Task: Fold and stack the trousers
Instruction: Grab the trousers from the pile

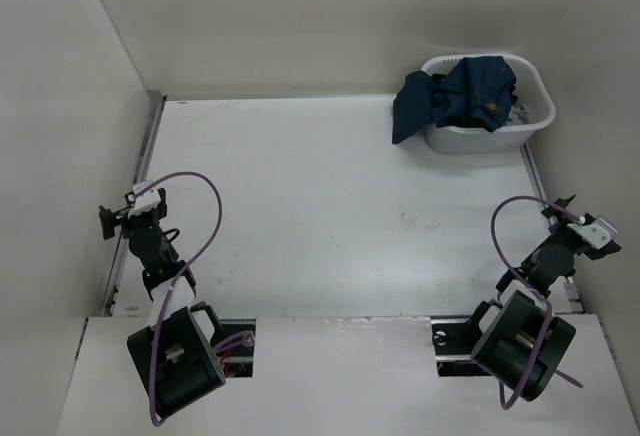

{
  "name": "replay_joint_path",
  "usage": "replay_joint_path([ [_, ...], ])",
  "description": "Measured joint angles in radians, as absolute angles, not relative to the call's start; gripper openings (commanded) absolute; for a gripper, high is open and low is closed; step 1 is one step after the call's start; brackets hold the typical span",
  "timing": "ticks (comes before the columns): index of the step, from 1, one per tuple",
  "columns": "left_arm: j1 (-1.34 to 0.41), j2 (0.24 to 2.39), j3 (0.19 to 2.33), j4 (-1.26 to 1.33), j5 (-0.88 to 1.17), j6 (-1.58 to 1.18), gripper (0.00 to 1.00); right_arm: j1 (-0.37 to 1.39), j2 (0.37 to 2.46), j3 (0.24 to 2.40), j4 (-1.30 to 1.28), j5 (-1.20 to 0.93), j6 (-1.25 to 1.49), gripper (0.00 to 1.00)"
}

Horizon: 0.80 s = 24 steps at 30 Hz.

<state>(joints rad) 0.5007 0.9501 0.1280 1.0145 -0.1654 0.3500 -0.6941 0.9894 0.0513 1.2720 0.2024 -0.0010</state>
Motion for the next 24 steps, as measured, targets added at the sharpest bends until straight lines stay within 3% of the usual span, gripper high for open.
replay_joint_path([
  [13, 0.501, 0.95, 0.128, 1.015, -0.165, 0.353, 0.83, -0.74, 0.978, 0.051, 1.283, 0.159, 0.041, 1.0],
  [17, 0.501, 0.951, 0.128, 1.016, -0.165, 0.353, 0.83, -0.624, 0.729, 0.071, 1.17, 0.07, -0.056, 1.0],
  [19, 0.501, 0.953, 0.128, 1.019, -0.165, 0.353, 0.83, -0.486, 0.638, 0.173, 1.084, 0.004, -0.11, 1.0],
  [20, 0.501, 0.957, 0.128, 1.022, -0.165, 0.353, 0.83, -0.364, 0.687, 0.363, 0.913, 0.012, -0.138, 1.0],
  [21, 0.501, 0.964, 0.128, 1.023, -0.166, 0.353, 0.83, -0.338, 0.714, 0.426, 0.872, 0.011, -0.141, 1.0],
  [24, 0.501, 0.973, 0.128, 1.022, -0.167, 0.353, 0.84, -0.163, 0.953, 0.875, 0.548, 0.083, -0.159, 1.0],
])
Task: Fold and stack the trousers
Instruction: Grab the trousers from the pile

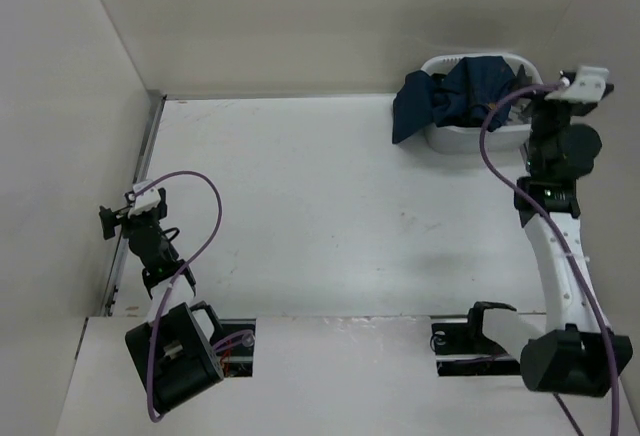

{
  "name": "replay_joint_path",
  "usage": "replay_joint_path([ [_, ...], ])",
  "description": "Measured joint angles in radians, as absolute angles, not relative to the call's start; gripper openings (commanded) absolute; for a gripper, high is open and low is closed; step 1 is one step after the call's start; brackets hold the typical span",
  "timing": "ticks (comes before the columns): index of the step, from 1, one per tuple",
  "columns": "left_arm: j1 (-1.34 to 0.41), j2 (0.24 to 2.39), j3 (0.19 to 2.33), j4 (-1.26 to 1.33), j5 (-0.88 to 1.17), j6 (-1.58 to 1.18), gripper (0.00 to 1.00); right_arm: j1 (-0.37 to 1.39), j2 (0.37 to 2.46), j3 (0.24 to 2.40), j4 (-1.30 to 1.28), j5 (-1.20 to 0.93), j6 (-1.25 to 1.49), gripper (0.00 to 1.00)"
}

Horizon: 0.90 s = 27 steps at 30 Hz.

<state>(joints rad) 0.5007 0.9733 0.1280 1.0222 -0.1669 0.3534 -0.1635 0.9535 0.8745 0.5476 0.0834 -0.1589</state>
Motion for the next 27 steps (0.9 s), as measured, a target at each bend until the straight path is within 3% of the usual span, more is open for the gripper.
replay_joint_path([
  [2, 0.501, 0.974, 0.128, 1.023, -0.168, 0.354, 0.84, -0.093, 1.072, 1.068, 0.406, 0.14, -0.16, 1.0],
  [6, 0.501, 0.973, 0.128, 1.023, -0.167, 0.354, 0.84, -0.015, 1.211, 1.226, 0.184, 0.214, -0.114, 1.0],
  [12, 0.501, 0.979, 0.129, 1.024, -0.17, 0.356, 0.84, -0.034, 1.758, 1.864, -0.323, 0.19, 0.029, 1.0],
  [19, 0.503, 0.986, 0.129, 1.025, -0.17, 0.357, 0.84, -0.036, 2.009, 1.936, -0.562, 0.257, 0.103, 0.99],
  [20, 0.503, 0.986, 0.129, 1.025, -0.17, 0.357, 0.84, -0.036, 2.025, 1.937, -0.57, 0.272, 0.112, 0.82],
  [21, 0.503, 0.987, 0.129, 1.025, -0.171, 0.357, 0.84, -0.036, 2.035, 1.937, -0.575, 0.282, 0.118, 0.73],
  [23, 0.504, 0.99, 0.129, 1.025, -0.171, 0.357, 0.84, -0.036, 2.04, 1.937, -0.576, 0.299, 0.129, 0.15],
  [24, 0.504, 0.991, 0.129, 1.025, -0.171, 0.357, 0.84, -0.036, 2.04, 1.937, -0.574, 0.307, 0.14, 0.02],
  [27, 0.504, 0.992, 0.129, 1.025, -0.172, 0.357, 0.84, -0.036, 2.035, 1.934, -0.55, 0.348, 0.146, 0.0],
])
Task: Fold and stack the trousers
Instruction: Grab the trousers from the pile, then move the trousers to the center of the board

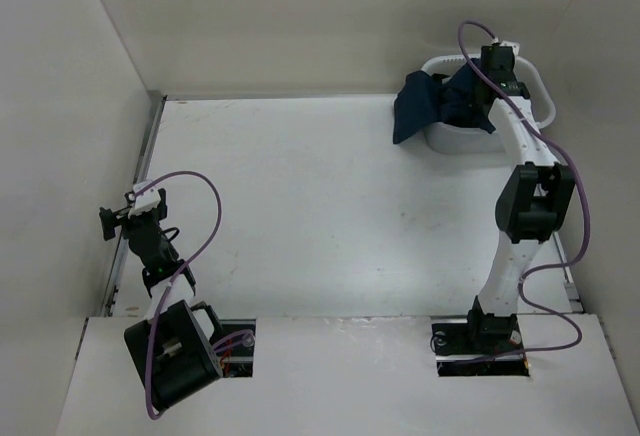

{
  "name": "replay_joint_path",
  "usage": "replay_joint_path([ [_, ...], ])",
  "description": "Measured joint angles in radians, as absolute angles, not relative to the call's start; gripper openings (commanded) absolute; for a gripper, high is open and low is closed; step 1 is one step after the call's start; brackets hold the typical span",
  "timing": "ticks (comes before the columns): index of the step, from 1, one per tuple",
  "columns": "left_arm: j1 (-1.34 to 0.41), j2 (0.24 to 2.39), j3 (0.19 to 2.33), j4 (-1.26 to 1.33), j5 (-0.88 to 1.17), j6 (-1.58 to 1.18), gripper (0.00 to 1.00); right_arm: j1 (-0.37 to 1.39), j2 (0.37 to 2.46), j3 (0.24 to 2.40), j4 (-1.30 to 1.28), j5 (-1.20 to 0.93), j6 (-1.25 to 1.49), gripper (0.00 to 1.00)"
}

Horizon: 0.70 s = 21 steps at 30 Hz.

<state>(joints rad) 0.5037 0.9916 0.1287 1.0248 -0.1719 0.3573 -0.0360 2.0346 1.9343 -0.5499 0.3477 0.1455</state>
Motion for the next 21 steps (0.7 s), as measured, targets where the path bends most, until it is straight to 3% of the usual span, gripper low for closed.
replay_joint_path([
  [8, 0.503, 0.991, 0.129, 1.025, -0.172, 0.358, 0.84, 0.096, 1.845, 1.905, -0.409, 0.525, -0.023, 0.0],
  [14, 0.491, 0.986, 0.129, 1.025, -0.172, 0.361, 0.84, 0.457, 1.647, 1.963, -0.206, 0.567, -0.23, 0.0],
  [21, 0.483, 0.979, 0.129, 1.025, -0.173, 0.368, 0.84, 0.844, 1.583, 2.127, 0.015, 0.566, -0.362, 0.0],
])
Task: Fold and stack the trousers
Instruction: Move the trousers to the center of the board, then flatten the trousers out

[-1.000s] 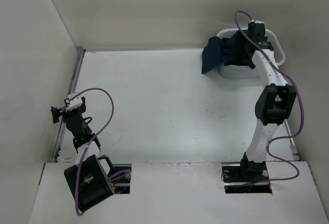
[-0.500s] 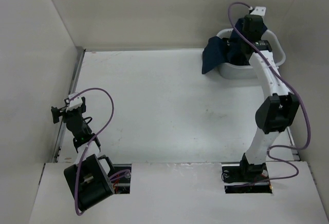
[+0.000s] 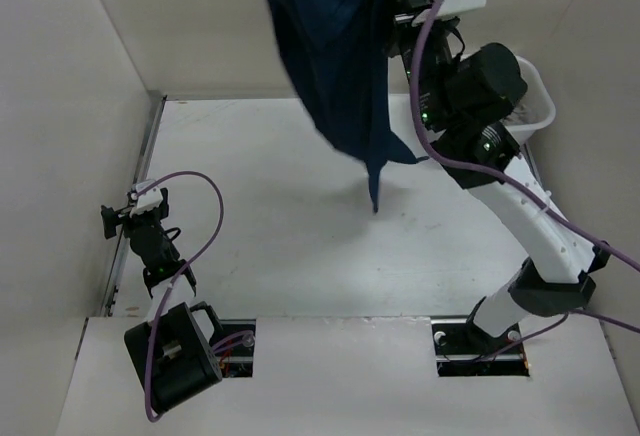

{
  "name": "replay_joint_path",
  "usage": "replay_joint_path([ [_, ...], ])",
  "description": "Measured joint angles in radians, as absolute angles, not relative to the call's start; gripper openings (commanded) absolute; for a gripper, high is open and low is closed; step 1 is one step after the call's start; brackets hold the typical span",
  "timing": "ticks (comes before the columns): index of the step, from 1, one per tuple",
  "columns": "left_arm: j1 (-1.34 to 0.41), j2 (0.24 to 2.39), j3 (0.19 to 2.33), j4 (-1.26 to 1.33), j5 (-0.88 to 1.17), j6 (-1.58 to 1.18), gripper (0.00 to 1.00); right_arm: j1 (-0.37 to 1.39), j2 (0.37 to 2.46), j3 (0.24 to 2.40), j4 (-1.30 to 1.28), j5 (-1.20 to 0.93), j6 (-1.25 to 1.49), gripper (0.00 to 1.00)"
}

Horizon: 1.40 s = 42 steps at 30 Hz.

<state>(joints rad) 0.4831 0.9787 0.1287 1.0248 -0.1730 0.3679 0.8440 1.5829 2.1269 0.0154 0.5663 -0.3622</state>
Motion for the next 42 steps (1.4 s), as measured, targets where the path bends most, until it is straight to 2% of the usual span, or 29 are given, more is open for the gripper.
replay_joint_path([
  [2, 0.483, 0.978, 0.129, 1.025, -0.173, 0.368, 0.85, 0.886, 1.562, 2.127, 0.051, 0.574, -0.372, 0.0],
  [5, 0.483, 0.977, 0.129, 1.024, -0.173, 0.368, 0.85, 0.897, 1.495, 2.002, 0.114, 0.624, -0.365, 0.01],
  [10, 0.478, 0.971, 0.147, 0.978, -0.172, 0.379, 0.85, 0.894, 1.359, 1.57, 0.135, 0.739, -0.248, 0.04],
  [12, 0.471, 0.971, 0.187, 0.914, -0.162, 0.388, 0.84, 0.888, 1.351, 1.426, 0.09, 0.767, -0.177, 0.09],
  [16, 0.459, 0.987, 0.432, 0.603, -0.031, 0.387, 0.78, 0.833, 1.385, 1.242, -0.148, 0.715, 0.051, 0.6],
  [17, 0.456, 1.0, 0.516, 0.521, 0.018, 0.383, 0.77, 0.812, 1.396, 1.231, -0.196, 0.693, 0.094, 0.64],
  [19, 0.439, 1.026, 0.703, 0.307, 0.146, 0.363, 0.74, 0.714, 1.426, 1.225, -0.309, 0.604, 0.214, 0.65],
  [20, 0.398, 1.06, 0.854, 0.144, 0.231, 0.35, 0.73, 0.646, 1.434, 1.214, -0.342, 0.55, 0.282, 0.74],
  [21, 0.371, 1.074, 0.921, 0.088, 0.273, 0.347, 0.73, 0.583, 1.434, 1.193, -0.373, 0.511, 0.342, 1.0],
  [23, 0.231, 1.098, 1.073, -0.093, 0.358, 0.355, 0.73, 0.475, 1.412, 1.119, -0.392, 0.469, 0.426, 1.0],
  [25, -0.015, 1.098, 1.144, -0.255, 0.379, 0.395, 0.74, 0.422, 1.369, 1.039, -0.417, 0.433, 0.487, 1.0],
  [26, -0.123, 1.097, 1.15, -0.303, 0.384, 0.411, 0.74, 0.41, 1.345, 1.007, -0.432, 0.414, 0.508, 1.0],
  [28, -0.486, 1.113, 1.139, -0.429, 0.345, 0.45, 0.74, 0.39, 1.296, 0.953, -0.445, 0.363, 0.553, 1.0],
  [31, -0.863, 1.186, 1.095, -0.545, 0.327, 0.481, 0.73, 0.364, 1.266, 0.913, -0.423, 0.31, 0.606, 1.0],
  [37, -1.137, 1.411, 1.032, -0.556, 0.26, 0.503, 0.77, 0.309, 1.258, 0.779, -0.337, 0.215, 0.733, 1.0],
  [42, -1.181, 1.615, 1.02, -0.471, 0.221, 0.509, 0.72, 0.329, 1.229, 0.701, -0.316, 0.183, 0.796, 1.0],
])
